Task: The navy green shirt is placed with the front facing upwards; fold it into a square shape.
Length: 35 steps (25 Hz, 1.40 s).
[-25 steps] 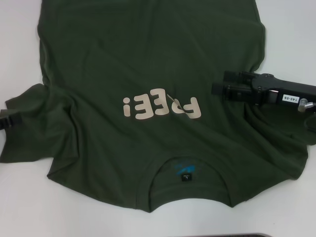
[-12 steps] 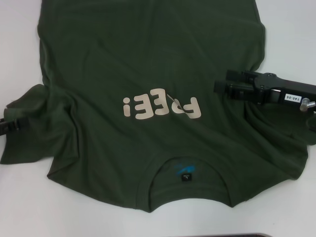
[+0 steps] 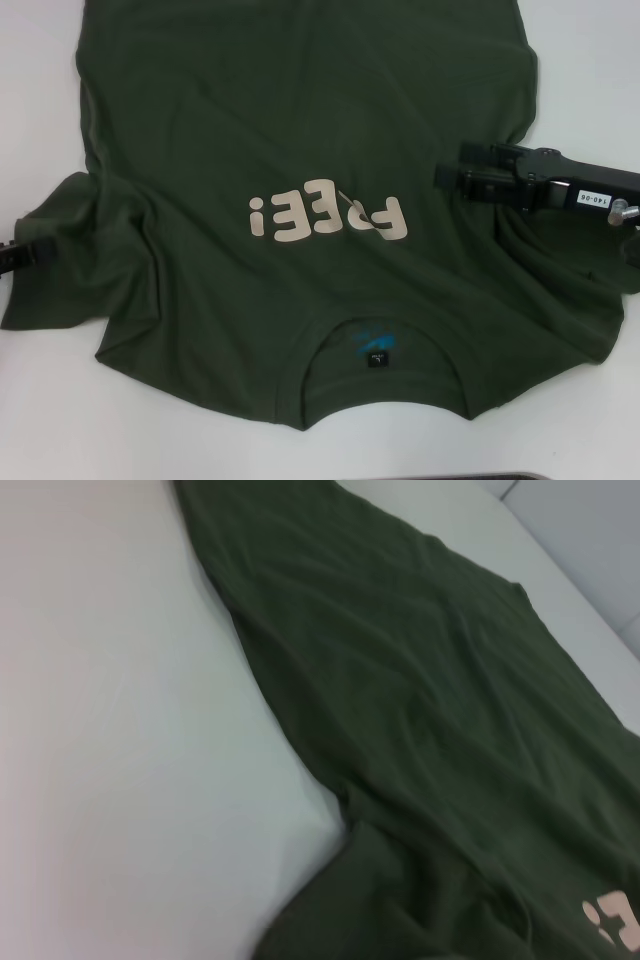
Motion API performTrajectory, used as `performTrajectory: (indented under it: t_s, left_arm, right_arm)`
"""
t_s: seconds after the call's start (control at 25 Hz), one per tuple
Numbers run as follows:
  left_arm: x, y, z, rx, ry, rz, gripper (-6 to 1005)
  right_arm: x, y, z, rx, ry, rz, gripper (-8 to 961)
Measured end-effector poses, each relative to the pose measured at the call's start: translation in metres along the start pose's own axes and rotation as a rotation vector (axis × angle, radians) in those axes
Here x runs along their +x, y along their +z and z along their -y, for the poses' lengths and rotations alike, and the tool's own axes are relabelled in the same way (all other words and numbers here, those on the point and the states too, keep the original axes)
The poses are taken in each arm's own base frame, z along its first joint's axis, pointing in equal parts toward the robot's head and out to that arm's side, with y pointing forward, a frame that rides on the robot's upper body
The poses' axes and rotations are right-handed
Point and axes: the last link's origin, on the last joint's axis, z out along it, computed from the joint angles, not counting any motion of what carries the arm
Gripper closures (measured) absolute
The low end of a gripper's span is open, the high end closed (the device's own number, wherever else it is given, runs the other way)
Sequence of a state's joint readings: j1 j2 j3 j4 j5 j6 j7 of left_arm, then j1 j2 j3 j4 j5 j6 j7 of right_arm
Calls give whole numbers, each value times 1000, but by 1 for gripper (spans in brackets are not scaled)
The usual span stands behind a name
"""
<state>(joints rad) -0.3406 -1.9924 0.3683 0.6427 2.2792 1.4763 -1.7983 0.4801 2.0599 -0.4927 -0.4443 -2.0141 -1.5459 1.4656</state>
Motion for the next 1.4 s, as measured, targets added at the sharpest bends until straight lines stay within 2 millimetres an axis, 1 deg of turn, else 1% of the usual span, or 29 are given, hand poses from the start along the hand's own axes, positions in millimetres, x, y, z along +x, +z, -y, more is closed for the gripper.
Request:
performTrajectory:
  t_s: [0.2,0.44,0.64,0.84,1.2,1.4]
  left_arm:
    - [1,2,-2,-7,4,10,587]
    - [5,4,-4,-22,-13,3,790]
    - [10,6,-9,-47,-42,-1,996]
    - [15,11,-15,-84,-59,4,995]
    - [28,24,-46,-254,-74,-7,993]
    - [32,36,-58,-297,-68,0,992]
  right_arm:
    - [0,0,0,-1,1,0,38]
    - [1,0,-1,-3,1,1,38]
    - [1,0,-1,-3,2,1,38]
    - [2,0,-1,-3,1,2,38]
    - [3,-1,-1,-2,1,2,38]
    - [3,-2,-1,-1,0,2,38]
